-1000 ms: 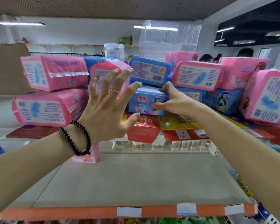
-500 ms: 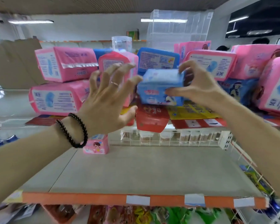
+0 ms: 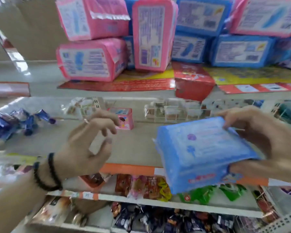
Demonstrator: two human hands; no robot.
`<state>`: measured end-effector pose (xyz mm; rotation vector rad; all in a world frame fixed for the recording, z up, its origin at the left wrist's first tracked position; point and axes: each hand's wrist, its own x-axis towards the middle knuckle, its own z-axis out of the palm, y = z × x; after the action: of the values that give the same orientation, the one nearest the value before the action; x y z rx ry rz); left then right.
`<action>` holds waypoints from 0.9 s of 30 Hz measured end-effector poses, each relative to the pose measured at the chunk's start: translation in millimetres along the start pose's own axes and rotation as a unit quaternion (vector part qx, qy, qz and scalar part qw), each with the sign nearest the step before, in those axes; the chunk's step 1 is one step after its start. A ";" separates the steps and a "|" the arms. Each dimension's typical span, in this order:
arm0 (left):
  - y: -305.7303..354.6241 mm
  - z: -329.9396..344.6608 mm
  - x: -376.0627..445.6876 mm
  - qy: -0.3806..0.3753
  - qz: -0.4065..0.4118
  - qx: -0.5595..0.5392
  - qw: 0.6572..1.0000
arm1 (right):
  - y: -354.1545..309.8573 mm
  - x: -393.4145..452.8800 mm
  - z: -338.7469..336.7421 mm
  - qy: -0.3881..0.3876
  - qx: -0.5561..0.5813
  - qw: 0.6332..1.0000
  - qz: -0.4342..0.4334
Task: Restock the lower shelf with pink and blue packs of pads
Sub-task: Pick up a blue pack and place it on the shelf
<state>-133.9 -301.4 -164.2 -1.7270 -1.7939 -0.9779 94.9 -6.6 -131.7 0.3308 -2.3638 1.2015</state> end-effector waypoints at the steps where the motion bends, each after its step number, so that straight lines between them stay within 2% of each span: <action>1: -1.7 6.6 -12.0 -0.009 -0.034 -0.039 0.999 | 9.5 1.3 10.5 -0.012 0.007 1.000 0.012; 5: 9.8 38.7 -40.7 -0.049 -0.138 -0.211 0.966 | 29.4 15.1 51.8 0.016 0.040 0.997 0.071; 10: 10.2 60.6 -58.6 -0.050 -0.258 -0.284 0.922 | 43.5 23.7 87.5 0.025 0.051 0.989 0.134; 15: -2.2 66.3 -76.7 -0.095 -0.350 -0.336 0.869 | 55.3 27.7 120.7 0.020 0.068 0.977 0.199; 20: -16.0 70.3 -87.6 -0.090 -0.413 -0.392 0.817 | 66.4 28.3 137.7 -0.014 0.091 0.956 0.277; 24: -28.8 74.2 -94.7 -0.070 -0.436 -0.400 0.803 | 73.1 17.9 143.6 -0.023 0.136 0.934 0.328; 27: -33.5 80.9 -92.4 -0.065 -0.439 -0.411 0.796 | 74.7 12.8 147.6 0.005 0.153 0.923 0.354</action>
<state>-145.5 -299.5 -291.0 -1.2740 -2.5492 -2.3504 9.7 -82.0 -252.5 -0.4875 -2.3467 1.8877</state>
